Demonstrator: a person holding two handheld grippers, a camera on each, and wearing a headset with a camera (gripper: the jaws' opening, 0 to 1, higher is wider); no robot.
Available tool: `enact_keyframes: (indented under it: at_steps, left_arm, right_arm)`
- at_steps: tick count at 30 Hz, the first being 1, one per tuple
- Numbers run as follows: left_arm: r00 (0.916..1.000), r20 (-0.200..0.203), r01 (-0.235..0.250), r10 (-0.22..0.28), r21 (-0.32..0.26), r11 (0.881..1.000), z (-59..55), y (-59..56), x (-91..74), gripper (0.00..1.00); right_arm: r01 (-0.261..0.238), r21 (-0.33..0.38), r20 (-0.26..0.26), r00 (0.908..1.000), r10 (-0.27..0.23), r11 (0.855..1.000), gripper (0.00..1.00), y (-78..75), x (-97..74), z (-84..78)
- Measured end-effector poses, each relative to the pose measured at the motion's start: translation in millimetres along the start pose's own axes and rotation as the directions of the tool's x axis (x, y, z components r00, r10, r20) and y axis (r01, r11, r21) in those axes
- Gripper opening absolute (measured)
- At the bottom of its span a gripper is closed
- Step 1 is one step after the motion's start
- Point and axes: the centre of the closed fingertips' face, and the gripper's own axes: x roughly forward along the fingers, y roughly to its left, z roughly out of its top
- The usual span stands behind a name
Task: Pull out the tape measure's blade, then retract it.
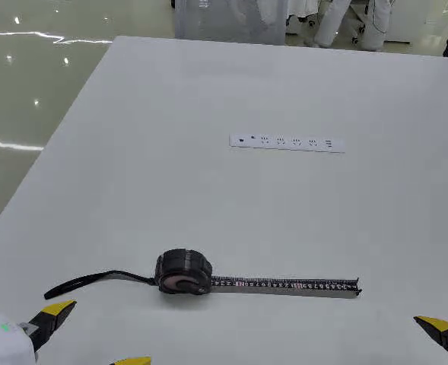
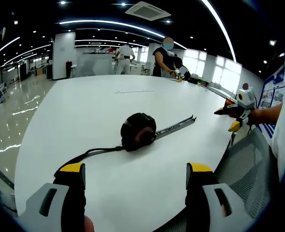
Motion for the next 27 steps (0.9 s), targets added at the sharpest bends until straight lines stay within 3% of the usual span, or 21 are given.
enact_keyframes:
  at_steps: [13,27]
  left_arm:
    - [0.9999,-0.011,0.007,-0.007,-0.009,1.000,15.2,-10.1,28.0,0.82]
    - [0.9996,-0.008,0.028,-0.029,-0.064,0.998,28.5,-22.7,60.0,0.80]
  right_arm:
    - [0.002,-0.005,-0.005,1.0000,-0.002,1.000,0.93,-5.4,1.0,-0.8]
    - [0.002,-0.003,-0.005,1.0000,-0.002,1.000,0.93,-13.1,5.0,1.4]
